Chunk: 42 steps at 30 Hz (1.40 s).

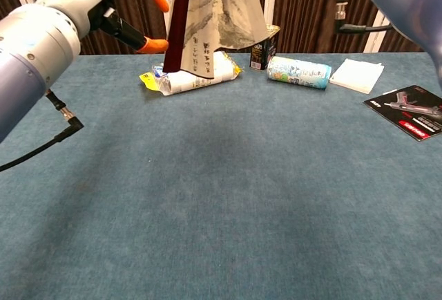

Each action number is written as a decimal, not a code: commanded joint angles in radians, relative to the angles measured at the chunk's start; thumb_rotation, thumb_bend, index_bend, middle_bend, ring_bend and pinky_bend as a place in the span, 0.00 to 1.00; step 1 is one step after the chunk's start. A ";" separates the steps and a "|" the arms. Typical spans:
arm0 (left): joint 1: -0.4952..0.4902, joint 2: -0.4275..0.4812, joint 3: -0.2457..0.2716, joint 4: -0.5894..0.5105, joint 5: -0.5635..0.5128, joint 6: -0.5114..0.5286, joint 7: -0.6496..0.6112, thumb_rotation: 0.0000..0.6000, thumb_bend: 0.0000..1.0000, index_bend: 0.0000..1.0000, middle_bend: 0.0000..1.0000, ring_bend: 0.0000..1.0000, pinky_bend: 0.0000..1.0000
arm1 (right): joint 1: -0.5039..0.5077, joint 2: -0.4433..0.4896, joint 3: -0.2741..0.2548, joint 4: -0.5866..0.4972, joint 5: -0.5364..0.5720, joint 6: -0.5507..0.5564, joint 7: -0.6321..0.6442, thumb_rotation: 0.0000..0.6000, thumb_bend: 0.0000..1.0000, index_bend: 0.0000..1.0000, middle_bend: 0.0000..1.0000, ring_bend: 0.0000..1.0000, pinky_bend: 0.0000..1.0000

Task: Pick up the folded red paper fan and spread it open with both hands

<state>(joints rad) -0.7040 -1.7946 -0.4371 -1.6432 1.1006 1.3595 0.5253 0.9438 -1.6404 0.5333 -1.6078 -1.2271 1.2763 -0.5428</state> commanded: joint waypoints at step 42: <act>0.006 0.072 -0.007 -0.022 -0.001 0.051 -0.033 1.00 0.66 0.61 0.10 0.00 0.00 | -0.076 0.092 -0.117 -0.001 0.012 0.053 0.040 1.00 0.76 0.71 0.22 0.04 0.00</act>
<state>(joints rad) -0.7035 -1.7326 -0.4417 -1.6570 1.1000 1.4082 0.4905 0.8718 -1.5519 0.4193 -1.6099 -1.2149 1.3265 -0.5052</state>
